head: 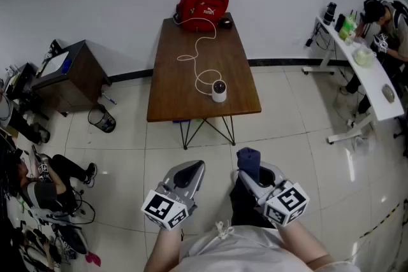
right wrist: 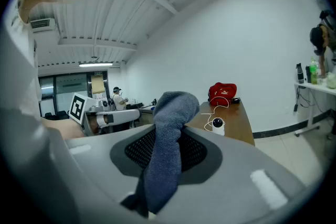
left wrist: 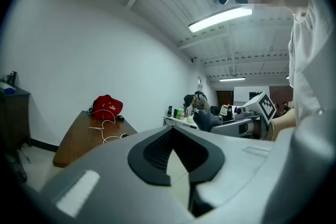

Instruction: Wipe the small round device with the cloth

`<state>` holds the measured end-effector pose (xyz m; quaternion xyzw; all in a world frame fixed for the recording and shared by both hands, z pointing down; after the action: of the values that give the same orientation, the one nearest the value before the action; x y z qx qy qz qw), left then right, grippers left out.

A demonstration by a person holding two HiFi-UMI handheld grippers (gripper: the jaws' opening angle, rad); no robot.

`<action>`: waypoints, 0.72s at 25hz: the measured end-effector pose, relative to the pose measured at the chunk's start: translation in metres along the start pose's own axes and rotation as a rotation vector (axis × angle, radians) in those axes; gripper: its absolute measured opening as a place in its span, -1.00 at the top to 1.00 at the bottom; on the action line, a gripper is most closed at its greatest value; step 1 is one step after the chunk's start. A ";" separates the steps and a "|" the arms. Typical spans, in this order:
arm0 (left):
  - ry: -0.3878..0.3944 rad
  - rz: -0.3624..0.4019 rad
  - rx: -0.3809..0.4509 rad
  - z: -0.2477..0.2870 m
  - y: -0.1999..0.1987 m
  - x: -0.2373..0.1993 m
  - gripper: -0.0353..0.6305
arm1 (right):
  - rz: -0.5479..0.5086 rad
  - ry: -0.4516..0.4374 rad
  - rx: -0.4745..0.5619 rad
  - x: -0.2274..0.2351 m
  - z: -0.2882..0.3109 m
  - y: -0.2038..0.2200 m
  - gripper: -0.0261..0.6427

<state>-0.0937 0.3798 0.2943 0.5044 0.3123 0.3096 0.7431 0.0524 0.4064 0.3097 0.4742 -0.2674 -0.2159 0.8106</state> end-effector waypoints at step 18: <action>-0.115 -0.068 -0.107 0.259 -0.089 -0.204 0.88 | -0.028 -0.169 -0.134 0.277 0.188 -0.136 0.58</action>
<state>-0.0050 0.0509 0.3178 0.4703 0.2689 0.2710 0.7957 0.1307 0.0541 0.3298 0.4028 -0.3131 -0.2838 0.8119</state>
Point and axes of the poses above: the fingertips, and each gripper's own axes: z forward along the fingers, x to its right, y out of its underside, the point moved 3 cm from there along -z, backward along the fingers, and after that the axes turned 14 degrees about -x, right-handed, at the moved point
